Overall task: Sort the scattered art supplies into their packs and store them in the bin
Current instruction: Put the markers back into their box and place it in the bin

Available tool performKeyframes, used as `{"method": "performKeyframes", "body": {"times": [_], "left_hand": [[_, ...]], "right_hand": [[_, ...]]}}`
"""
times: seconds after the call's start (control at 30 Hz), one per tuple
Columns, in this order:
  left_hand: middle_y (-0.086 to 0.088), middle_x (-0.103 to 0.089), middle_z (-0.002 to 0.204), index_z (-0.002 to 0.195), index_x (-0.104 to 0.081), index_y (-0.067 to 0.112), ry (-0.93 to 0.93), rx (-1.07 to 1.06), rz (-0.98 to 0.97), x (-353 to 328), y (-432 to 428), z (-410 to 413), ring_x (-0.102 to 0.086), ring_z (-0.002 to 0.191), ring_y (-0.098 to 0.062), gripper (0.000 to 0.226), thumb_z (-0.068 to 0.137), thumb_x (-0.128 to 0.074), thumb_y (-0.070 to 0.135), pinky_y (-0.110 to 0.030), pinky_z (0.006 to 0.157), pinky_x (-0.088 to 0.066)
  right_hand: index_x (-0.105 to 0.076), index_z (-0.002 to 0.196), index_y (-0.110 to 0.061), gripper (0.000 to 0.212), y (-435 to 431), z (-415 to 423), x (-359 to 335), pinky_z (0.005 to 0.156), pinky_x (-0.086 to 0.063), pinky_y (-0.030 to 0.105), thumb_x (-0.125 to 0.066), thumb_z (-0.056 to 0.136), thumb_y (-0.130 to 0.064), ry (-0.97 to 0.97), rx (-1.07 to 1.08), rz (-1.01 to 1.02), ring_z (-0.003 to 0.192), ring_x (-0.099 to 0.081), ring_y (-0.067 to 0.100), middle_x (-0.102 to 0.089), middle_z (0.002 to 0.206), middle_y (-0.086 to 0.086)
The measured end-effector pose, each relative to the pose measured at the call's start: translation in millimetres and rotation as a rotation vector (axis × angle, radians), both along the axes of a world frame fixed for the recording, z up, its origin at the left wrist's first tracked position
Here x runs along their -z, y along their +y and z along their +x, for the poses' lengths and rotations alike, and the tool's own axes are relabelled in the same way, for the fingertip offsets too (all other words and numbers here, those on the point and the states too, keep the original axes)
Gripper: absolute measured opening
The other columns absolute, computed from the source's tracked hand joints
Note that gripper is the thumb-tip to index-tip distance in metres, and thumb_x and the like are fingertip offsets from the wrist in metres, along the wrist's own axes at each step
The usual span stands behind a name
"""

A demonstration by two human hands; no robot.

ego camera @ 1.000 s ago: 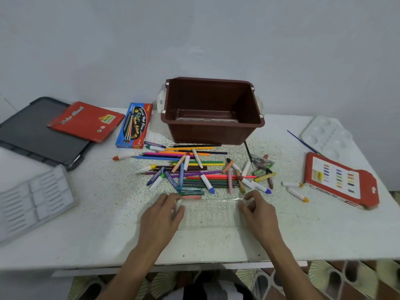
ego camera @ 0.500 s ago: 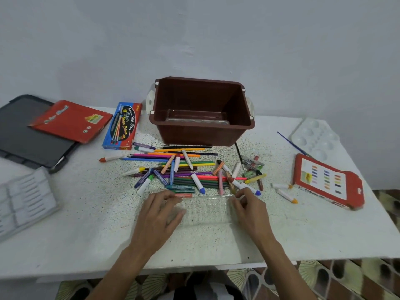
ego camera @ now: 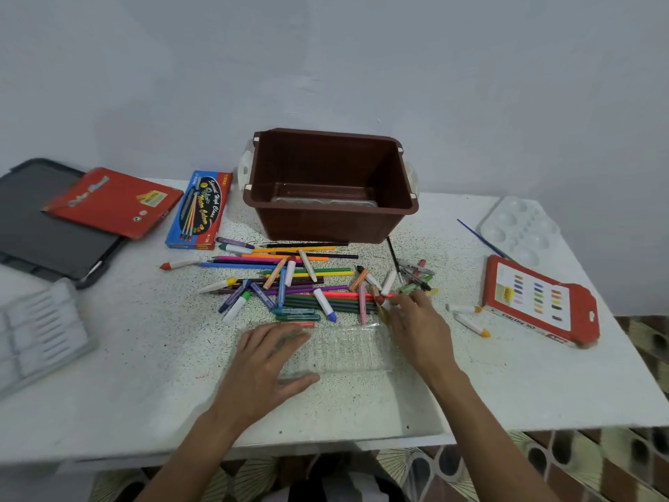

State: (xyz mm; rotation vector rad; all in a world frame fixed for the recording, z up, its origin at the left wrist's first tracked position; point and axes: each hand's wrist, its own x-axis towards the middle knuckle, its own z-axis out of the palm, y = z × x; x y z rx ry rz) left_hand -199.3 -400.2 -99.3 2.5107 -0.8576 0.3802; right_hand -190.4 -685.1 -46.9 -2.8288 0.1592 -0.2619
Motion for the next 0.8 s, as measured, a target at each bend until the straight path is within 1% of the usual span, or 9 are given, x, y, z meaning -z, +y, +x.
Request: {"method": "performKeyframes", "body": {"times": [0.1,0.17,0.23,0.3,0.37,0.47,0.57,0.7,0.8], "left_hand": [[0.007,-0.057,0.132,0.125,-0.065,0.022,0.005,-0.003,0.001,2,1,0,-0.053,0.120,-0.018,0.062,0.085,-0.058,0.070,-0.035,0.099,-0.037],[0.007,-0.057,0.132,0.124,-0.066,0.022,0.002,-0.005,-0.013,3,0,1,-0.053,0.120,-0.019,0.061,0.085,-0.059,0.069,-0.037,0.099,-0.038],[0.007,-0.057,0.132,0.123,-0.066,0.022,0.002,-0.001,-0.020,3,0,1,-0.052,0.120,-0.018,0.060,0.085,-0.059,0.068,-0.037,0.098,-0.039],[0.007,-0.057,0.131,0.122,-0.066,0.022,-0.002,-0.002,-0.022,2,0,0,-0.052,0.120,-0.018,0.060,0.085,-0.058,0.068,-0.037,0.098,-0.039],[0.007,-0.057,0.131,0.122,-0.066,0.022,-0.004,-0.002,-0.018,3,-1,0,-0.052,0.120,-0.019,0.060,0.085,-0.058,0.068,-0.036,0.098,-0.039],[0.007,-0.057,0.131,0.121,-0.066,0.022,0.002,-0.005,-0.014,3,-1,1,-0.053,0.120,-0.020,0.059,0.085,-0.059,0.068,-0.037,0.098,-0.039],[0.006,-0.058,0.131,0.120,-0.067,0.021,0.000,-0.008,-0.015,4,-1,1,-0.053,0.119,-0.019,0.059,0.085,-0.059,0.068,-0.036,0.097,-0.039],[0.006,-0.057,0.131,0.117,-0.068,0.020,-0.018,-0.003,-0.024,2,-1,1,-0.051,0.118,-0.018,0.059,0.087,-0.055,0.068,-0.033,0.098,-0.036],[0.007,-0.057,0.131,0.116,-0.069,0.020,-0.021,-0.002,-0.027,2,-1,1,-0.052,0.118,-0.018,0.058,0.088,-0.054,0.069,-0.031,0.098,-0.034]], "right_hand": [[-0.065,0.098,-0.013,0.014,-1,-4,-1,0.050,-0.034,0.025,-0.057,0.097,-0.025,-0.063,0.019,0.000,0.069,-0.057,0.023,-0.057,0.094,0.002],[-0.061,0.091,-0.013,0.008,-2,-8,-3,0.047,-0.030,0.024,-0.060,0.095,-0.020,-0.083,0.016,-0.030,0.066,-0.055,0.021,-0.055,0.088,0.000],[-0.060,0.088,-0.014,0.007,-3,-10,-4,0.047,-0.032,0.026,-0.060,0.094,-0.017,-0.067,0.040,-0.009,0.065,-0.054,0.019,-0.055,0.084,-0.002],[-0.062,0.090,-0.017,0.005,-2,-14,-7,0.052,-0.036,0.025,-0.061,0.094,-0.019,-0.033,0.075,0.114,0.068,-0.054,0.013,-0.057,0.083,-0.006],[-0.064,0.091,-0.019,0.004,1,-18,-11,0.055,-0.035,0.016,-0.062,0.094,-0.020,-0.004,0.098,0.301,0.067,-0.054,0.003,-0.058,0.080,-0.012],[-0.064,0.093,-0.022,0.002,12,-33,-12,0.057,-0.042,0.012,-0.063,0.094,-0.023,0.045,0.086,0.452,0.068,-0.057,-0.001,-0.061,0.076,-0.015],[-0.065,0.096,-0.020,0.004,20,-46,-4,0.059,-0.046,0.016,-0.062,0.095,-0.018,0.054,0.040,0.373,0.070,-0.057,0.004,-0.061,0.080,-0.010],[-0.066,0.098,-0.013,0.007,26,-49,1,0.056,-0.034,0.009,-0.060,0.095,-0.012,0.053,-0.018,0.273,0.065,-0.049,0.004,-0.056,0.086,-0.005],[-0.067,0.098,-0.012,0.008,27,-48,2,0.054,-0.031,0.010,-0.060,0.095,-0.013,0.052,-0.016,0.265,0.062,-0.047,0.003,-0.054,0.084,-0.007]]}}
